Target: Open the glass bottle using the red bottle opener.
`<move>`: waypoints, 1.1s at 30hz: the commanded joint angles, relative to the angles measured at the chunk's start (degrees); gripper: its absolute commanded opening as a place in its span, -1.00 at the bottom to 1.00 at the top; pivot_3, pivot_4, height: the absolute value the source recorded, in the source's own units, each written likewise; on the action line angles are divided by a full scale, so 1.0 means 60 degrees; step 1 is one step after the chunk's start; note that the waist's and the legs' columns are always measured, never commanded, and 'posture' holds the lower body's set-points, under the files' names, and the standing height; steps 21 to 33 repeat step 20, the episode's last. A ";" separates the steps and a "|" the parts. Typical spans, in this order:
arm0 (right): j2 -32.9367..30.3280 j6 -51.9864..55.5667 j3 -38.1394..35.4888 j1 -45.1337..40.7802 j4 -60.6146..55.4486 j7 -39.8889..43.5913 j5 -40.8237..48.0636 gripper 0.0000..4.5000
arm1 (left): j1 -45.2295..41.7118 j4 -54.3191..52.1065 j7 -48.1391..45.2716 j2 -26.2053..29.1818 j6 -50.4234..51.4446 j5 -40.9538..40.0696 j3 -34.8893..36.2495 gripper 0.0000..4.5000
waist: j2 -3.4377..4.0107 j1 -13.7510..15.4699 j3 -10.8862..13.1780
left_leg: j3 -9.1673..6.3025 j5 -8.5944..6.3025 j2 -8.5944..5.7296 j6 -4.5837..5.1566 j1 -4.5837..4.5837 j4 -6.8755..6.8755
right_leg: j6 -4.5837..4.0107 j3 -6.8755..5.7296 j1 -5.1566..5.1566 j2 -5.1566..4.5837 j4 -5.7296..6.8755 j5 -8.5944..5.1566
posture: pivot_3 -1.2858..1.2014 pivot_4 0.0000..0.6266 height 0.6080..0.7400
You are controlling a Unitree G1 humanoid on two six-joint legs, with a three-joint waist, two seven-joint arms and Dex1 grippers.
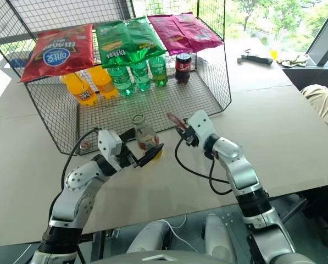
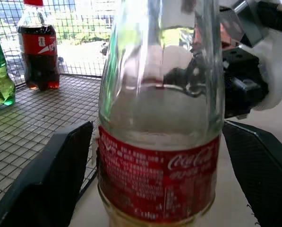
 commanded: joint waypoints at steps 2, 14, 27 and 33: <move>-0.0379 0.0899 -0.0587 0.0653 -0.1319 -0.0128 0.0427 0.90 | 0.0484 -0.0792 0.0161 0.0206 -0.0124 -0.0064 0.0337 1.00 | 0.0000 0.0011 0.0000 | -0.0002 0.0000 0.0000 0.0000 0.0000 -0.0001 | 0.0000 -0.0001 0.0000 -0.0001 0.0000 0.0000 | 0.03 -0.52 1.00; -0.2514 -0.0325 -0.2252 0.3417 -0.2479 0.2419 0.2289 0.98 | 0.3372 -0.1293 0.1064 0.0687 0.0314 0.0147 0.1900 1.00 | 0.0000 0.0016 0.0001 | 0.0007 -0.0016 0.0013 0.0028 0.0008 -0.0006 | 0.0002 -0.0002 0.0014 0.0004 -0.0008 -0.0001 | 0.03 -0.52 1.00; -0.3137 -0.1589 -0.2713 0.4120 -0.2025 0.3247 0.2411 0.98 | 0.4349 -0.1735 0.1418 0.0751 0.0156 0.0704 0.2180 1.00 | -0.0004 0.0047 0.0001 | 0.0010 -0.0023 0.0015 0.0039 0.0026 0.0004 | 0.0004 -0.0011 0.0045 0.0003 -0.0013 -0.0002 | 0.03 -0.52 1.00; -0.3137 -0.1589 -0.2713 0.4120 -0.2025 0.3247 0.2411 0.98 | 0.4349 -0.1735 0.1418 0.0751 0.0156 0.0704 0.2180 1.00 | -0.0004 0.0047 0.0001 | 0.0010 -0.0023 0.0015 0.0039 0.0026 0.0004 | 0.0004 -0.0011 0.0045 0.0003 -0.0013 -0.0002 | 0.03 -0.52 1.00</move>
